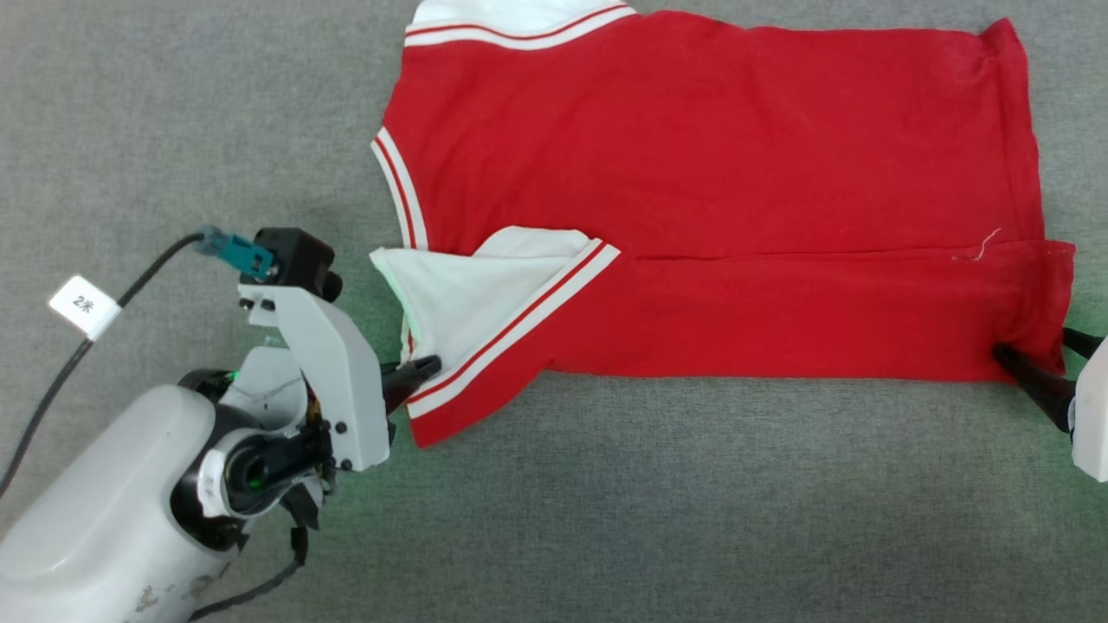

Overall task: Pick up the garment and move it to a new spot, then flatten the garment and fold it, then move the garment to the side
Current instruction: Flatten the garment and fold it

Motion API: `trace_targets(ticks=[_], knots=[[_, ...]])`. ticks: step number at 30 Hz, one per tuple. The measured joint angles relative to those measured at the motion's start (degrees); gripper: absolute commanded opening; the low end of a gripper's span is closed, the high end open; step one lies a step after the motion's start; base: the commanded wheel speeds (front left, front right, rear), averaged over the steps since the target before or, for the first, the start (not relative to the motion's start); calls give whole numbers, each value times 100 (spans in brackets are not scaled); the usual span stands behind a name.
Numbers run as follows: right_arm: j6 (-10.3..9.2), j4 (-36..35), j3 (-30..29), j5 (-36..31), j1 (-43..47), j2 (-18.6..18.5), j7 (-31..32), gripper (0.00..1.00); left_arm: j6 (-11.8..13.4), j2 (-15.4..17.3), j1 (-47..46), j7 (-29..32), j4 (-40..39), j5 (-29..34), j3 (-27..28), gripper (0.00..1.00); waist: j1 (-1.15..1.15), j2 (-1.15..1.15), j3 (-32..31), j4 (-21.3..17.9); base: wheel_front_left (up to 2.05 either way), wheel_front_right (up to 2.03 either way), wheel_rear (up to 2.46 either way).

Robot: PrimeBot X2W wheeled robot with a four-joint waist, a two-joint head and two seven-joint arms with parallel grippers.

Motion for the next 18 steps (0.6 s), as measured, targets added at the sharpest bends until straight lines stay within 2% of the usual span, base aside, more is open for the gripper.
trace_targets(ticks=[1,2,3,10,18], knots=[[-1,4,-1,12,-10,13,0,60,-11,-14,-3,-31,1,4,1,0,0,0,16,15,0,0,0],[-5,2,-1,33,-11,18,-2,25,-30,-30,-6,-49,5,14,1,0,0,0,29,29,0,0,0],[-5,3,4,70,-10,11,1,0,-37,-38,-9,-66,7,23,0,0,0,0,36,42,0,0,0],[1,-86,3,180,94,-34,-34,0,-104,-49,118,-192,-47,22,0,0,0,0,-60,81,0,0,0],[0,-354,-168,394,648,-218,137,0,-30,298,818,-278,-768,-78,8,0,0,0,-227,94,0,0,0]])
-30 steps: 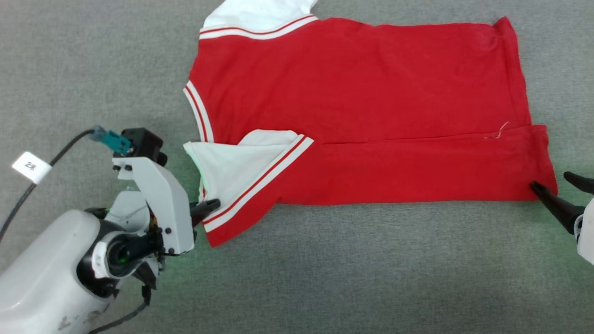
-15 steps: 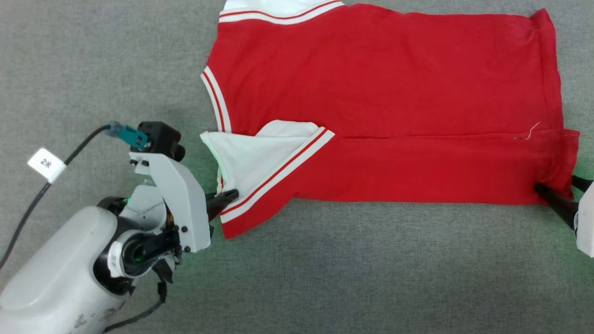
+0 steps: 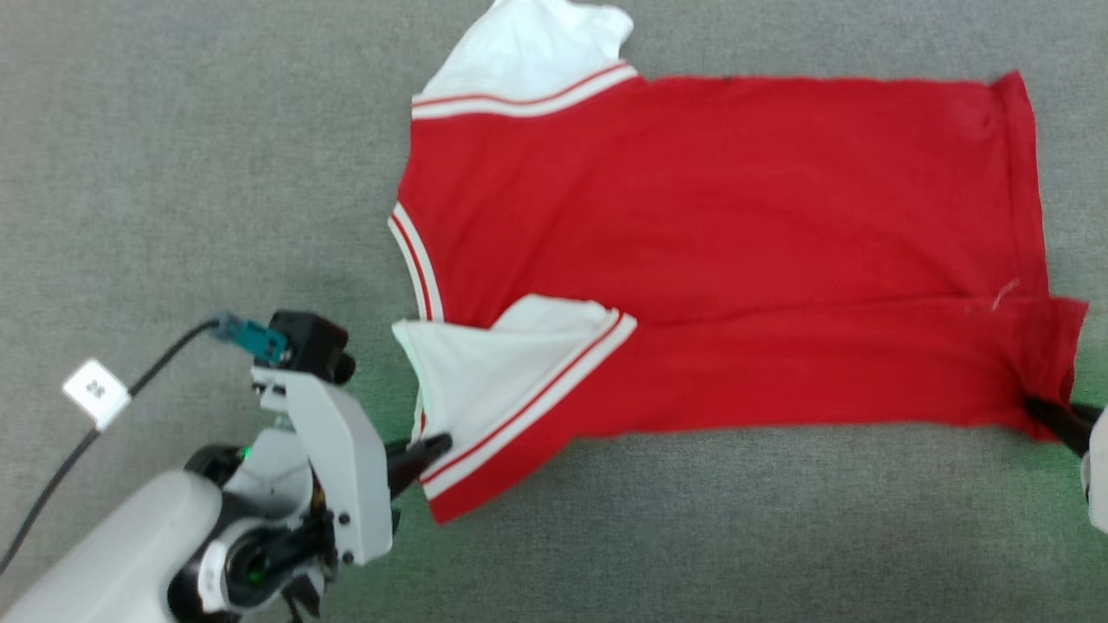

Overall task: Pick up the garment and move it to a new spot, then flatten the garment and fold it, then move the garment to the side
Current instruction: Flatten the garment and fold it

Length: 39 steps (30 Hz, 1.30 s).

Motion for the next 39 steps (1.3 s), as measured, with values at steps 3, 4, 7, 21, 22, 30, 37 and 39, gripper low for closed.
trace_targets(ticks=[3,4,7,21,22,30,37,39], knots=[[0,-116,-67,77,256,-80,112,0,86,127,260,-69,-303,-5,13,0,0,0,-70,16,0,0,0],[0,-152,-89,91,336,-103,158,0,113,164,342,-91,-413,-13,15,0,0,0,-92,23,0,0,0],[0,-258,-201,148,620,-169,276,0,189,261,607,-118,-695,-46,0,0,0,0,-151,49,0,0,0],[0,-790,-1218,22,933,437,-357,100,299,517,891,-713,-1085,188,298,100,0,0,-450,152,0,0,0],[-1,-891,-1313,5,909,501,-445,100,318,578,865,-778,-1125,214,400,100,0,0,-479,150,0,0,0],[-1,-1592,-1102,-411,551,1106,-1002,100,236,732,-489,-975,-506,1083,651,100,0,0,-551,-3,0,0,0],[-1,-1577,-502,-656,214,1417,-1408,100,-323,73,-2287,-831,1290,1467,454,100,0,0,-360,-317,0,0,0],[-1,-1499,-386,-655,94,1483,-1535,100,-509,-53,-2775,-821,1853,1641,379,100,0,0,-268,-440,0,0,0]])
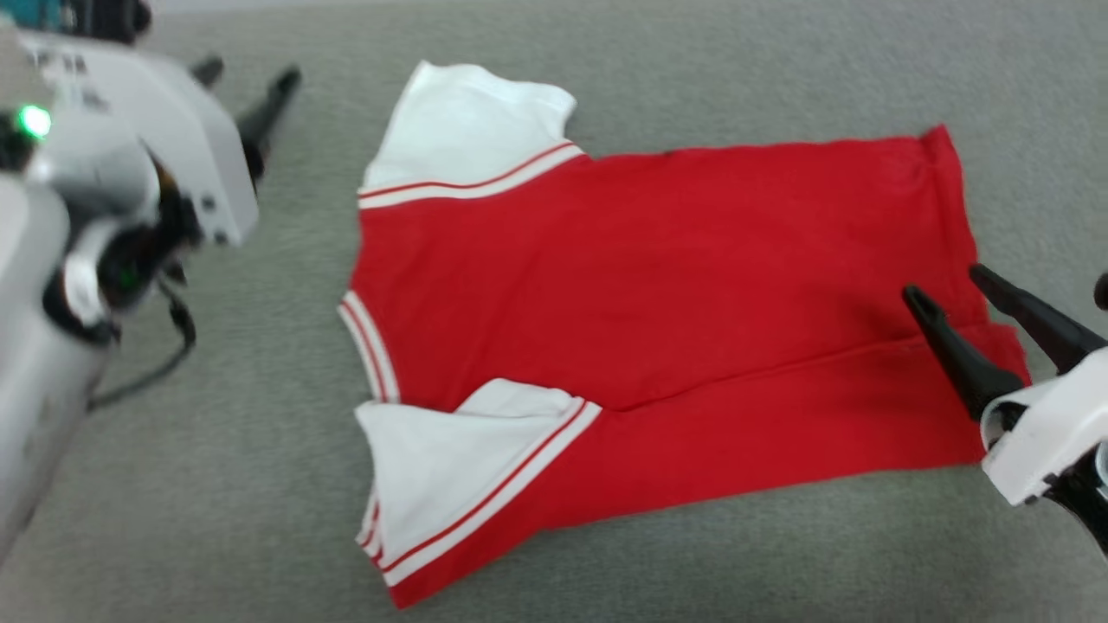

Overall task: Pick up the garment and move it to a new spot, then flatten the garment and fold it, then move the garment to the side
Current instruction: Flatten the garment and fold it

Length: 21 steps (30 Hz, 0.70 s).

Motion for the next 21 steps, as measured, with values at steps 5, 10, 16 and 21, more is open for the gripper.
trace_targets(ticks=[5,10,16,21], knots=[[0,226,268,22,-246,67,-302,100,-537,-356,-1015,219,1277,174,-235,100,0,0,260,-343,0,0,0],[0,383,487,78,-404,66,-535,100,-872,-600,-1586,550,2405,177,-377,100,0,0,518,-695,0,0,0],[0,533,678,147,-513,49,-702,100,-1159,-680,-1790,1076,3398,-54,-441,100,0,0,747,-1090,0,0,0],[0,614,737,224,-524,42,-780,100,-1282,-757,-1965,1348,3745,-136,-498,100,0,0,909,-1295,0,0,0]])
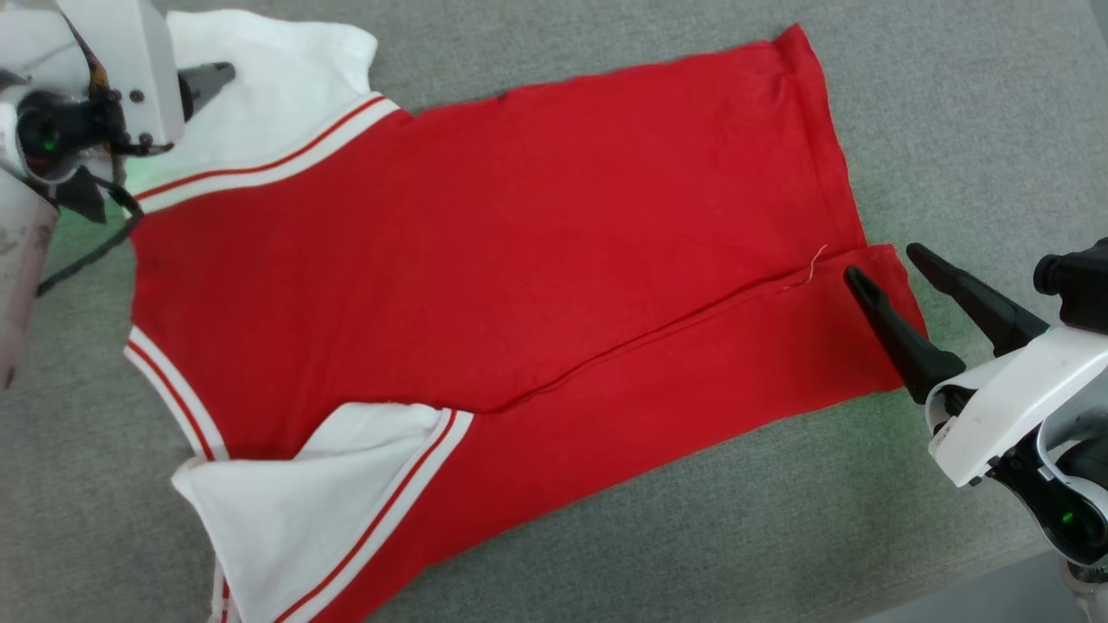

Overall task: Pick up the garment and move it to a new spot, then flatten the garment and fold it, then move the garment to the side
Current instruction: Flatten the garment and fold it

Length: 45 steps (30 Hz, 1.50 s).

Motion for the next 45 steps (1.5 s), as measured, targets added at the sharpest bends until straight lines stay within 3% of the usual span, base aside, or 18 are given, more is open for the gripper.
trace_targets(ticks=[3,4,5,6,11,15,25,30,37,38,39,40,41,42,45], knots=[[0,30,36,42,0,-10,-27,100,-49,-20,-121,43,91,51,-65,100,0,0,77,-58,0,0,0],[0,42,42,48,0,-12,-27,100,-58,-34,-144,64,125,21,-62,92,0,0,95,-68,0,0,0],[0,51,44,51,-3,-13,-26,100,-74,-44,-168,64,155,18,-63,31,0,0,107,-72,0,0,0],[0,51,41,73,-11,-19,-16,100,-77,-69,-187,80,188,-21,-46,0,0,0,111,-65,0,0,0],[0,32,41,90,-457,-212,180,100,-130,-198,-227,59,258,-80,-64,0,0,0,118,22,0,0,0],[0,240,227,218,-1174,-463,789,100,-174,-301,-321,-43,263,-75,-127,0,0,0,156,129,0,0,0],[0,2016,825,645,-3317,-801,2616,100,-232,-726,-626,-172,171,-62,-349,0,0,0,334,518,0,0,0],[0,2918,940,558,-4102,-780,2713,100,-249,-880,-775,-205,129,-102,-457,0,0,0,459,722,0,0,0],[0,3984,1126,545,-4610,-637,2384,100,-257,-980,-908,-339,-15,-287,-620,0,0,0,648,961,0,0,0],[0,4124,1180,593,-4642,-605,2435,69,-258,-984,-908,-357,-22,-322,-638,0,0,0,667,993,0,0,0],[-2,4188,1266,645,-4657,-586,2486,47,-270,-987,-909,-376,-23,-348,-657,0,0,0,680,1021,0,0,0],[-4,4247,1301,733,-4713,-599,2532,37,-271,-992,-913,-404,-22,-372,-672,0,0,0,688,1048,0,0,0],[-4,4288,1334,817,-4769,-633,2540,13,-272,-999,-914,-443,-15,-415,-675,0,0,0,692,1072,0,0,0],[-4,4332,1381,854,-4804,-647,2537,0,-272,-1004,-914,-450,-8,-453,-682,0,0,0,694,1094,0,0,0],[-3,4389,1478,968,-4831,-691,2397,0,-271,-1026,-905,-569,-30,-547,-745,0,0,0,652,1136,0,0,0]])
